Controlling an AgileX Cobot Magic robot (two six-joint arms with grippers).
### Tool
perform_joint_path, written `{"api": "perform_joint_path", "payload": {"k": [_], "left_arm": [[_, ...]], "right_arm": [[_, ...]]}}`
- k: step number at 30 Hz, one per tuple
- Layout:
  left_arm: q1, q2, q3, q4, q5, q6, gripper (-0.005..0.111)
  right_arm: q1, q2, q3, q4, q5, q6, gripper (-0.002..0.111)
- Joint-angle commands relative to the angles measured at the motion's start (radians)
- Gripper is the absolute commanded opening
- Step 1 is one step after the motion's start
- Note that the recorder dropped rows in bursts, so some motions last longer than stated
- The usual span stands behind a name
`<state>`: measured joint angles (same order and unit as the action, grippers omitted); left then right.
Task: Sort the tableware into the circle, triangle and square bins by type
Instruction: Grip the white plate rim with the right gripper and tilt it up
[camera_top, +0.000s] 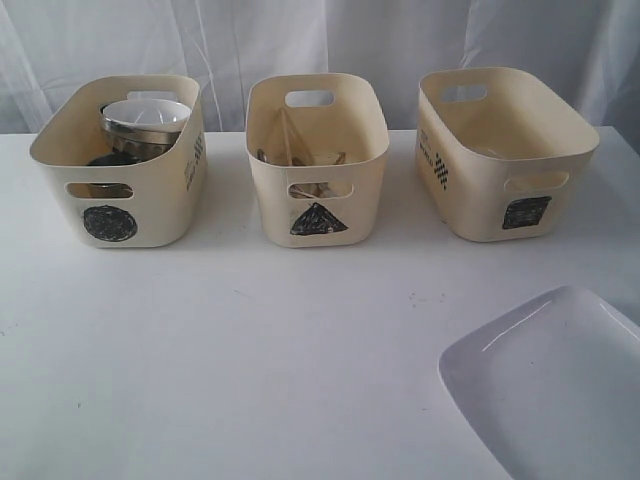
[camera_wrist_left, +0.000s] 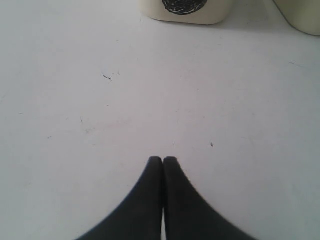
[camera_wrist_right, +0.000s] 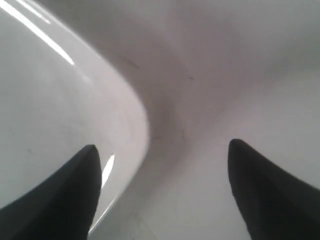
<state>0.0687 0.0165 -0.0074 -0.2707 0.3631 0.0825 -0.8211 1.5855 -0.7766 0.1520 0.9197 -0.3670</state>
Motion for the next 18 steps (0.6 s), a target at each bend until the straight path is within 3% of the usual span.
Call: {"api": "perform_joint_path", "payload": {"k": [1,11,18], "left_arm": [[0.001,-0.005,0.007,-0.010,0.040,-0.005,0.000],[0.001,-0.005,0.007,-0.010,0.040,-0.005,0.000],[0.001,-0.005,0.007,-0.010,0.040,-0.005,0.000]], "right_arm": [[-0.005,0.066,-0.001,0.021,-0.057,-0.023,0.067],[-0.002,0.184,0.000,0.135,-0.065,-0.085,0.064],[0.058,0.237,0.023,0.190,-0.116,-0.166,0.061]]}}
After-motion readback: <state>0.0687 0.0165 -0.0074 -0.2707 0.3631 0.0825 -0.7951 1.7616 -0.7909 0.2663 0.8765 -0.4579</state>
